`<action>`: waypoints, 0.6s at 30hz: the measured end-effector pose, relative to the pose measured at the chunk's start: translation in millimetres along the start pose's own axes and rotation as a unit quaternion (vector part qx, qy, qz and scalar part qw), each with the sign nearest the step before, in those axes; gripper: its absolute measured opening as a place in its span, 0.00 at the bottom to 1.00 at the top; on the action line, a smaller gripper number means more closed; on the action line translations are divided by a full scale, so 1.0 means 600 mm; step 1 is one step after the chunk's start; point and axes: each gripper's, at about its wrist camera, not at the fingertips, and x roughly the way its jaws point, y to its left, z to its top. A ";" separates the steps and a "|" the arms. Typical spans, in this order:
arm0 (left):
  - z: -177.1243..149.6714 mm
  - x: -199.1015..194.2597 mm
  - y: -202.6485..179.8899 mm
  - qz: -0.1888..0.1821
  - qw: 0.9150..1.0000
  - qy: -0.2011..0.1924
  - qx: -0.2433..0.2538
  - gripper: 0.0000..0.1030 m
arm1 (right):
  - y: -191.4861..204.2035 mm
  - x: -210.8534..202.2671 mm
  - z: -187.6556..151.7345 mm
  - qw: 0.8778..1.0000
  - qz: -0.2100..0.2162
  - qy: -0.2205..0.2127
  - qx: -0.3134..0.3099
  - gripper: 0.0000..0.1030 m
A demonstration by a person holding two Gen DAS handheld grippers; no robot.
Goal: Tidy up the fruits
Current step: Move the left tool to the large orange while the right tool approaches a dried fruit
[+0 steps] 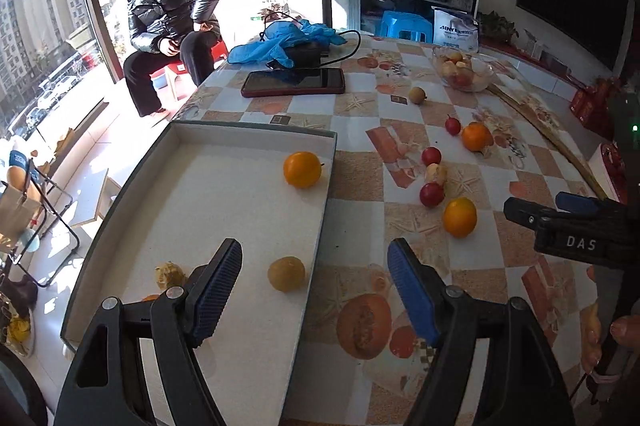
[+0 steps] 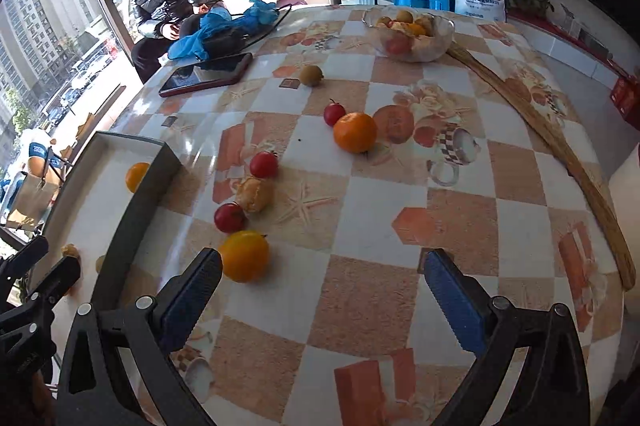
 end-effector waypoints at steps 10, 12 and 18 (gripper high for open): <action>0.000 0.076 -0.117 -0.040 0.998 0.053 0.007 0.76 | -0.121 0.002 -0.097 0.997 -0.065 -0.032 0.025 1.00; 0.004 0.092 -0.126 -0.048 0.997 0.063 -0.004 0.76 | -0.119 0.003 -0.096 0.997 -0.070 -0.032 0.025 1.00; 0.026 0.131 -0.151 -0.045 0.996 0.073 -0.021 0.76 | -0.119 0.005 -0.096 0.997 -0.067 -0.034 0.022 1.00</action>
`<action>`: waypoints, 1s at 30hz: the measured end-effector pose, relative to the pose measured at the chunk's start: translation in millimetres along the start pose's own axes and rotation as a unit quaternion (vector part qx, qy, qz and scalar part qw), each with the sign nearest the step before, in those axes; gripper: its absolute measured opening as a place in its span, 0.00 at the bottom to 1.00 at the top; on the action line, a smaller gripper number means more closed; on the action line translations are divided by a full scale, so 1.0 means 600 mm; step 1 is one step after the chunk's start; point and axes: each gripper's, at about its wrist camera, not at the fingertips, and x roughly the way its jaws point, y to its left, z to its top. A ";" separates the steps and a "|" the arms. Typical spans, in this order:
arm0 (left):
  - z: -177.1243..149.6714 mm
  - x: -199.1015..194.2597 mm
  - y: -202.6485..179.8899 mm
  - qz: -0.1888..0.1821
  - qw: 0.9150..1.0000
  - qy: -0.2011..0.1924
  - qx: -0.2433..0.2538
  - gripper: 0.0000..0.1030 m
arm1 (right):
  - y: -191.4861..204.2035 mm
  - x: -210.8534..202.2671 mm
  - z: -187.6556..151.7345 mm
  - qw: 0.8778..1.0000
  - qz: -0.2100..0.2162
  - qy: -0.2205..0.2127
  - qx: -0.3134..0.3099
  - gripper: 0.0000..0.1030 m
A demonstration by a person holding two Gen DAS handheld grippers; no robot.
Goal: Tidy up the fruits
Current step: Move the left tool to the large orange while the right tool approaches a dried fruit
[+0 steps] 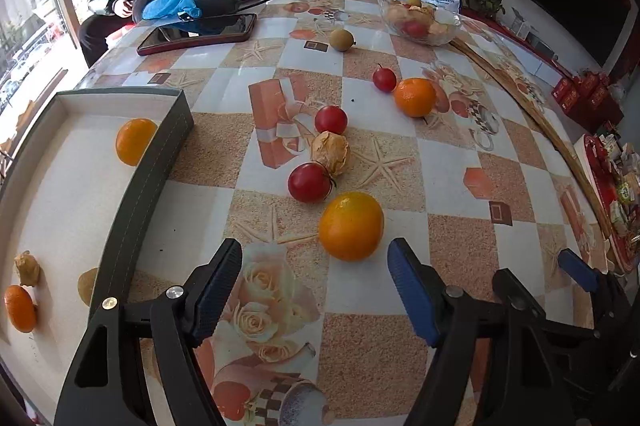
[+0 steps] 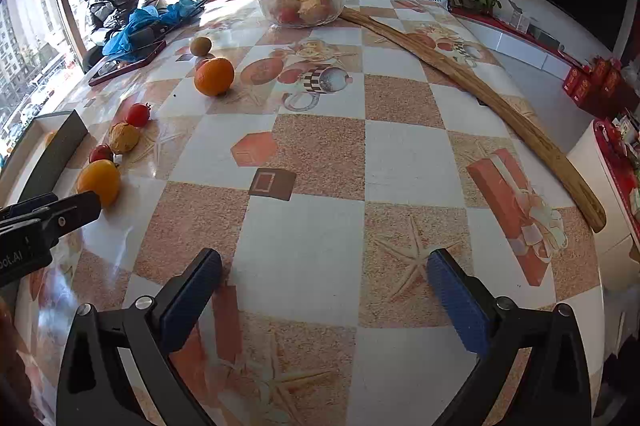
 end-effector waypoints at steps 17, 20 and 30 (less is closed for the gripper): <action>0.010 0.022 -0.003 0.054 0.998 -0.012 -0.006 0.35 | 0.001 -0.001 -0.001 1.000 0.003 -0.001 -0.001 1.00; -0.007 0.013 0.010 0.059 0.998 -0.021 0.000 0.35 | 0.005 0.001 0.000 1.000 -0.004 0.003 -0.006 1.00; -0.047 -0.013 0.047 0.062 0.997 -0.040 -0.003 0.35 | 0.063 0.033 0.063 0.996 0.072 0.056 -0.022 1.00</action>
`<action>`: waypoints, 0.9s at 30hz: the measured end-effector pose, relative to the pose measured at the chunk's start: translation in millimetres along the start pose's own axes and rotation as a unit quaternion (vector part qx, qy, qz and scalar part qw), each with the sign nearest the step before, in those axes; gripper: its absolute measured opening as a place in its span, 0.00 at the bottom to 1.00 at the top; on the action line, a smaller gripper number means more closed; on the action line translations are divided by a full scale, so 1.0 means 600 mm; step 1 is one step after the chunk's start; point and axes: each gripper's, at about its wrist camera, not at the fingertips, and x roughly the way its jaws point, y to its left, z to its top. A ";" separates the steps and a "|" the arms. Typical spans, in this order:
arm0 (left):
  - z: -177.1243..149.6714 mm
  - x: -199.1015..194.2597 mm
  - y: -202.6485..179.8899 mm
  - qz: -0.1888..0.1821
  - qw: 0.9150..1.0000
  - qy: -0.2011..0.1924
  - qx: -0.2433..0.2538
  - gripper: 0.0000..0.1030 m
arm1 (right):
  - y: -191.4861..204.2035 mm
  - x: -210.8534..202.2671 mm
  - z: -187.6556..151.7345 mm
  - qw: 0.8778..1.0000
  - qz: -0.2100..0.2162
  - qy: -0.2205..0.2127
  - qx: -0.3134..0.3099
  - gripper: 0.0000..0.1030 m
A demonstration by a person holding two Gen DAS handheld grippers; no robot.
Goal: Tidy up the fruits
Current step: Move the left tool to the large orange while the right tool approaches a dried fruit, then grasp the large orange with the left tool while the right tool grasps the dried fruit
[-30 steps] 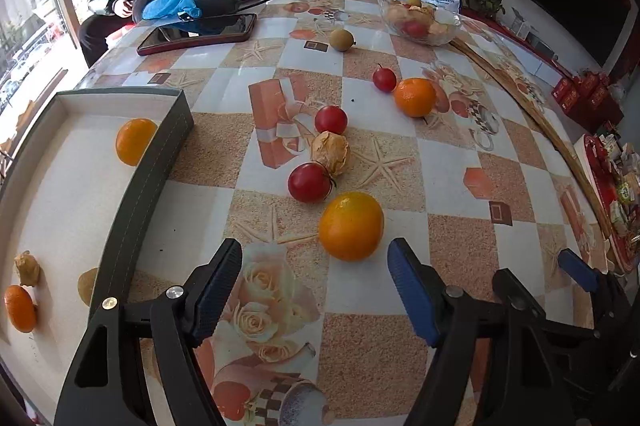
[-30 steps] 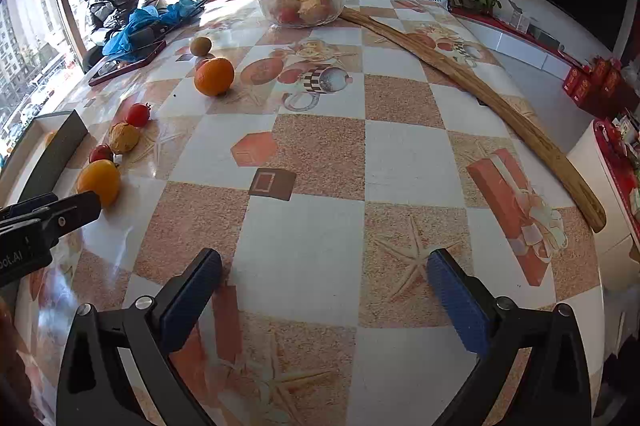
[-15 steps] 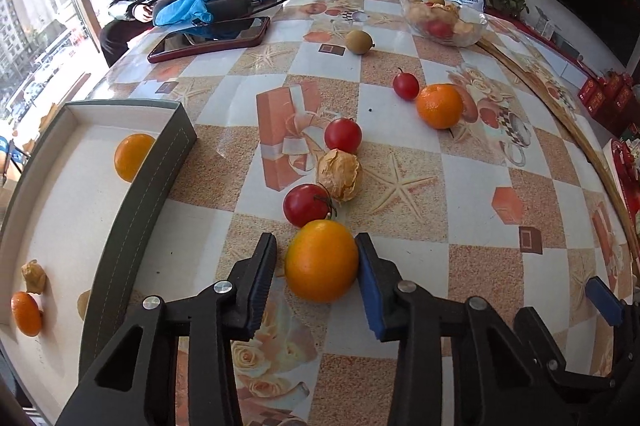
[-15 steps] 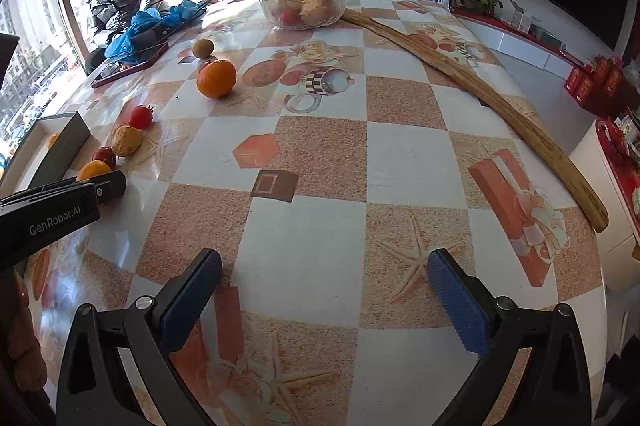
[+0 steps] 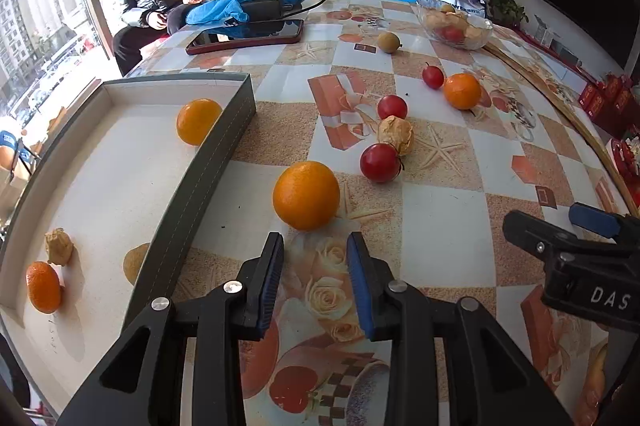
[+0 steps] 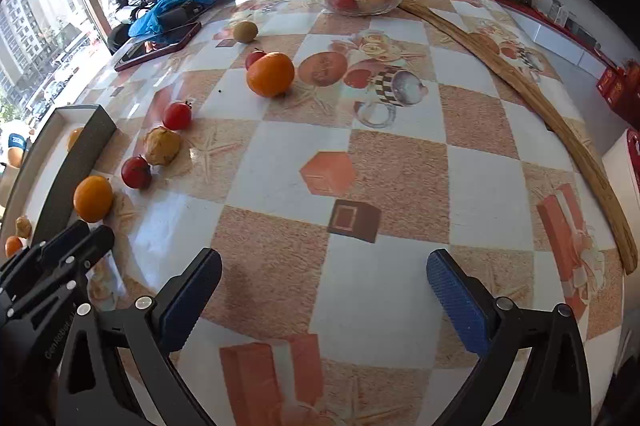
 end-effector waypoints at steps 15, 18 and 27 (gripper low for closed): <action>-0.010 -0.003 0.015 0.009 1.000 -0.013 -0.010 0.42 | 0.146 0.072 0.106 0.999 0.041 0.016 -0.022 0.68; -0.009 -0.002 0.016 0.008 1.000 -0.013 -0.014 0.44 | 0.156 0.070 0.100 0.998 0.022 0.014 -0.049 0.39; -0.023 -0.014 0.018 -0.013 1.000 -0.013 -0.016 0.30 | 0.085 0.030 0.047 0.999 0.017 -0.004 -0.044 0.23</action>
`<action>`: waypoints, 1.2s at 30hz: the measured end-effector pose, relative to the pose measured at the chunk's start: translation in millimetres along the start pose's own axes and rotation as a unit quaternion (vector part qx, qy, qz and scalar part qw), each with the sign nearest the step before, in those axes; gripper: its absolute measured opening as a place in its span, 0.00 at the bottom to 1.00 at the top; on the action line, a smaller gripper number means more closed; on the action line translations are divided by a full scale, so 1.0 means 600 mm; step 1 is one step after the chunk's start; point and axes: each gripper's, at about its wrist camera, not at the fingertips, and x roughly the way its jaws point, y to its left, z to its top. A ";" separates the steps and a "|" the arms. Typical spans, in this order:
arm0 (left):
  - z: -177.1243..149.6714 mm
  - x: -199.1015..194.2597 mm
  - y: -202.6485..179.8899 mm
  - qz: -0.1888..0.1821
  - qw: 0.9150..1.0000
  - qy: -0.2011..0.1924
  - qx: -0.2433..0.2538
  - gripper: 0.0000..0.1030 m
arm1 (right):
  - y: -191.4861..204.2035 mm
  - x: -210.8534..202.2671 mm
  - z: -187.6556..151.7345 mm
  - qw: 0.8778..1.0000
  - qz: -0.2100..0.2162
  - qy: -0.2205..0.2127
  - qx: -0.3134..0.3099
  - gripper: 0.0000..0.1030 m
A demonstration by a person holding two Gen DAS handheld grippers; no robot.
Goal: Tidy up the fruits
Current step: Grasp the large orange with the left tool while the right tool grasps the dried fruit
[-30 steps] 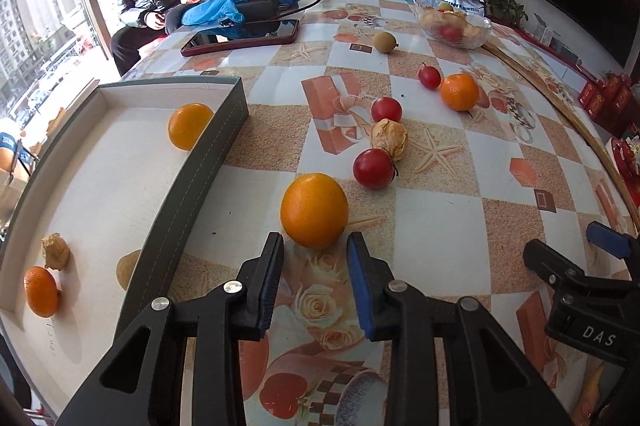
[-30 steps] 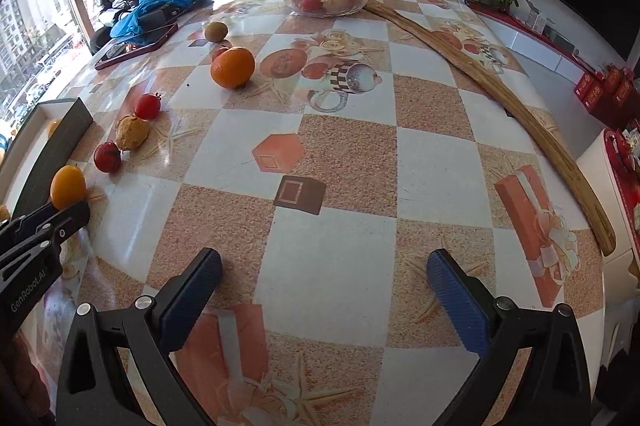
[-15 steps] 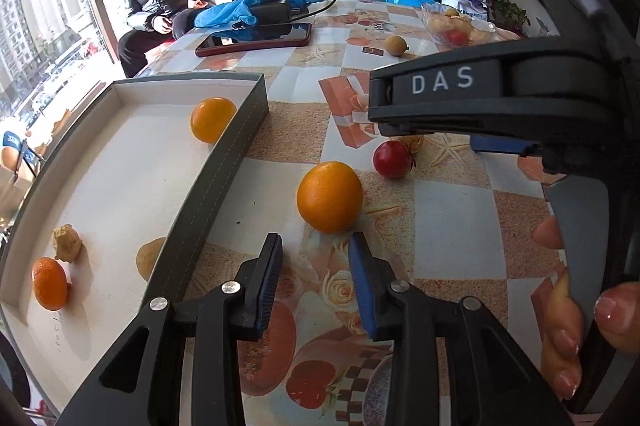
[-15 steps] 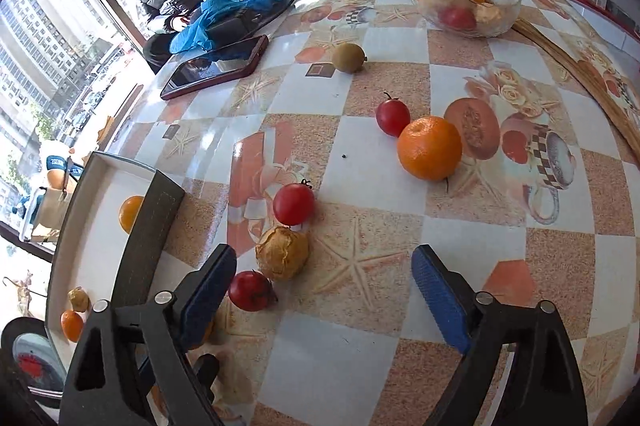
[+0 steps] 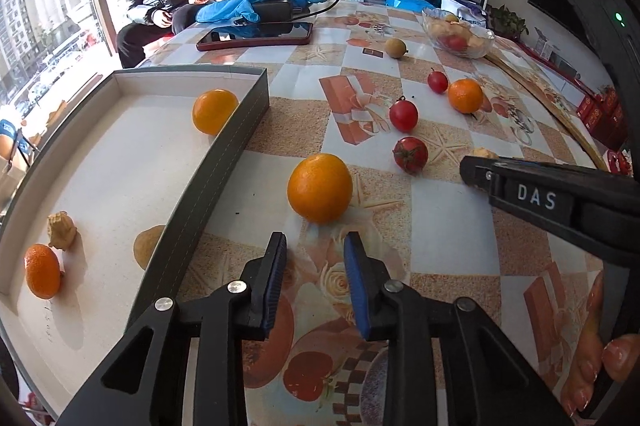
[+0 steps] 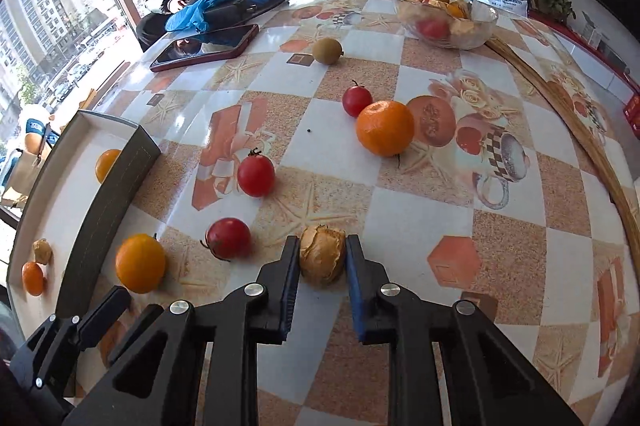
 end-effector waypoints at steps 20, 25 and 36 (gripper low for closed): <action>-0.019 -0.052 0.021 -0.027 0.999 -0.016 -0.004 0.63 | -0.116 -0.122 -0.196 0.994 -0.026 -0.092 0.054 0.23; 0.025 -0.027 -0.005 0.023 0.998 -0.036 0.036 0.69 | -0.117 -0.122 -0.199 0.994 -0.019 -0.094 0.060 0.23; 0.050 0.038 -0.019 0.016 0.999 0.011 0.032 0.36 | -0.119 -0.122 -0.200 0.993 -0.016 -0.095 0.063 0.23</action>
